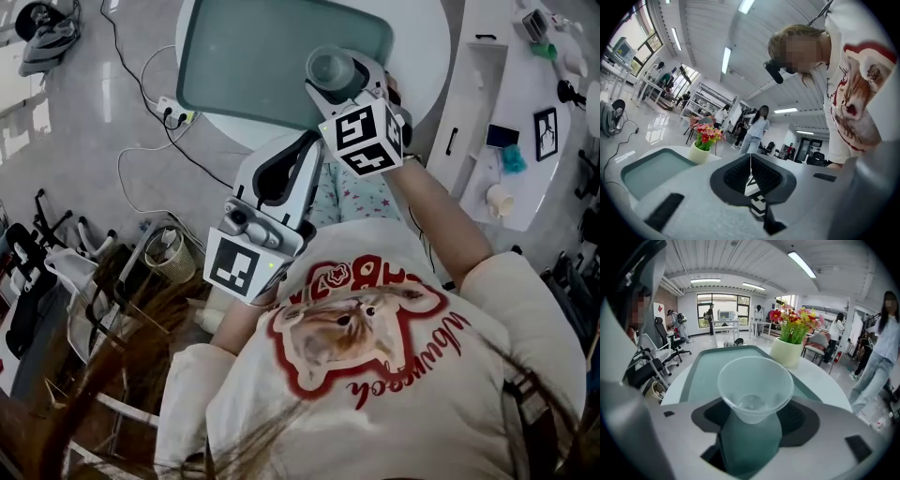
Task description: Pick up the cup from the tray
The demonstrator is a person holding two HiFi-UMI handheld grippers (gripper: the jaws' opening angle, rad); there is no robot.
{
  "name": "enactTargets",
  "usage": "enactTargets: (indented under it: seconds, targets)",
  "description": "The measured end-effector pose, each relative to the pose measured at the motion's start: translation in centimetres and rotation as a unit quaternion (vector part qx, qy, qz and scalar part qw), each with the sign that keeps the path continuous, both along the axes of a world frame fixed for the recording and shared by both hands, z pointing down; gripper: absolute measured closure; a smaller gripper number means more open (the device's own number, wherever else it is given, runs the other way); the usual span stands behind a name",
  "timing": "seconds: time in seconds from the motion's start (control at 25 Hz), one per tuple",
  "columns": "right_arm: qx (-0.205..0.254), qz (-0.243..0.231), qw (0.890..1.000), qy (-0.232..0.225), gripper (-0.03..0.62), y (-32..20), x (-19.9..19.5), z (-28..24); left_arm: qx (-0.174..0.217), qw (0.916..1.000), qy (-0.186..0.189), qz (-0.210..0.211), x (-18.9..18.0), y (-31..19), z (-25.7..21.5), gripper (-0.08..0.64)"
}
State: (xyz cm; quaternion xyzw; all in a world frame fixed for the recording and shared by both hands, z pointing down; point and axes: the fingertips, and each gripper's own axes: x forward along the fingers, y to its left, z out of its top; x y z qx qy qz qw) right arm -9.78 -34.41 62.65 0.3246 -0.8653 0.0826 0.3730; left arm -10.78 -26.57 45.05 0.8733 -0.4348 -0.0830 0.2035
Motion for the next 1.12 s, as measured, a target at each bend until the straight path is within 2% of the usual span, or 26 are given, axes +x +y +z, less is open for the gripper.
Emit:
enactTargets:
  seconds: [0.28, 0.52, 0.76, 1.12]
  targets:
    - [0.017, -0.006, 1.000, -0.003, 0.295, -0.4, -0.2, -0.2, 0.003, 1.0000, -0.007, -0.004, -0.3, -0.3, -0.3, 0.545]
    - [0.027, 0.004, 0.999, -0.032, 0.296, -0.5, 0.1, -1.7, 0.017, 0.9997, -0.017, -0.005, -0.3, 0.0, -0.4, 0.545]
    - [0.027, 0.004, 0.998, -0.053, 0.296, 0.1, 1.4, -5.7, 0.027, 0.9995, -0.016, -0.007, -0.1, 0.0, -2.0, 0.545]
    - [0.056, 0.000, 0.996, -0.070, 0.296, 1.1, 3.0, -13.9, 0.054, 0.9981, -0.030, -0.003, 0.2, -0.7, -4.4, 0.545]
